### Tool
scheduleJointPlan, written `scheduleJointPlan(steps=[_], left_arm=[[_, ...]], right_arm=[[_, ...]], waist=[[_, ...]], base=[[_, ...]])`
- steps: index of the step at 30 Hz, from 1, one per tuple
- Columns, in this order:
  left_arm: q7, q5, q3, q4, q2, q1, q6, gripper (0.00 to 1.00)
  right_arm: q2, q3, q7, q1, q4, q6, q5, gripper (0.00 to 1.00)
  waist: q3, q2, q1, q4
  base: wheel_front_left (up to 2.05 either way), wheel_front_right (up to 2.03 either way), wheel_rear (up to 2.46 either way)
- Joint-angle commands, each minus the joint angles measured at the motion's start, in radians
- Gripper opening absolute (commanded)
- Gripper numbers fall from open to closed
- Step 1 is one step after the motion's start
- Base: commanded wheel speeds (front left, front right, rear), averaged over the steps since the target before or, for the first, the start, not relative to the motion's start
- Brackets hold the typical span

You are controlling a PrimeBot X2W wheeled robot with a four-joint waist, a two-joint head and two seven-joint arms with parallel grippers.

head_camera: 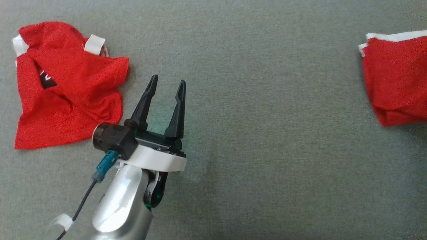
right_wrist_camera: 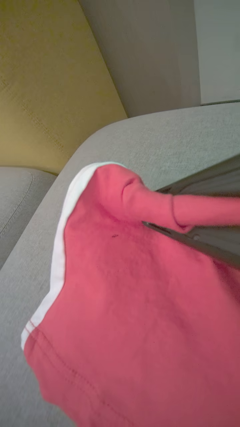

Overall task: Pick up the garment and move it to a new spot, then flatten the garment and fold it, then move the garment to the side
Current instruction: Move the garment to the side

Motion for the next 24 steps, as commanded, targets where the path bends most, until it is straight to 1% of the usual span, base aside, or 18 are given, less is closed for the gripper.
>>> scheduleJointPlan(steps=[1, 4, 6, 12, 13, 14, 15, 19, 24], left_arm=[[-0.006, 0.005, 0.03, -0.032, 0.006, -0.033, -0.003, 1.0], [-0.006, 0.008, 0.034, -0.029, 0.006, -0.039, -0.008, 1.0], [-0.006, 0.01, 0.039, -0.027, 0.006, -0.042, -0.01, 1.0], [-0.006, 0.014, 0.05, -0.023, 0.006, -0.044, -0.016, 1.0], [-0.006, 0.014, 0.051, -0.022, 0.006, -0.045, -0.017, 1.0], [-0.006, 0.015, 0.053, -0.021, 0.006, -0.045, -0.017, 1.0], [-0.006, 0.015, 0.055, -0.02, 0.006, -0.045, -0.018, 1.0], [-0.006, 0.016, 0.062, -0.016, 0.006, -0.041, -0.018, 1.0], [-0.006, 0.017, 0.079, -0.016, 0.006, -0.028, -0.016, 1.0]], right_arm=[[-0.04, -0.002, 0.0, -0.02, -0.017, -0.001, 0.006, 0.0], [-0.067, -0.028, 0.004, -0.029, -0.001, -0.001, -0.004, 0.0], [-0.075, -0.048, 0.003, -0.031, 0.009, -0.001, -0.011, 0.0], [-0.066, -0.099, -0.011, -0.033, 0.028, -0.001, -0.029, 0.0], [-0.063, -0.109, -0.014, -0.033, 0.031, -0.001, -0.033, 0.22], [-0.06, -0.12, -0.016, -0.034, 0.034, -0.001, -0.038, 0.85], [-0.057, -0.135, -0.019, -0.037, 0.036, -0.001, -0.045, 1.0], [-0.03, -0.173, -0.041, -0.043, 0.036, -0.001, -0.065, 1.0], [0.023, -0.183, -0.091, -0.062, -0.003, -0.001, -0.08, 1.0]], waist=[[0.015, 0.0, -0.0001, 0.012], [0.027, 0.0, -0.0001, 0.022], [0.03, 0.0, -0.0001, 0.028], [0.033, 0.0, -0.0001, 0.038], [0.032, 0.0, -0.0001, 0.038], [0.031, 0.0, -0.0001, 0.038], [0.029, 0.0, -0.0001, 0.037], [0.014, 0.0, -0.0001, 0.03], [-0.024, 0.0, -0.0001, 0.012]], base=[[0.0, 0.0, 0.0], [0.0, 0.0, 0.0], [0.0, 0.0, 0.0], [0.0, 0.0, 0.0], [0.0, 0.0, 0.0], [0.0, 0.0, 0.0], [0.0, 0.0, 0.0], [0.0, 0.0, 0.0], [0.0, 0.0, 0.0]])
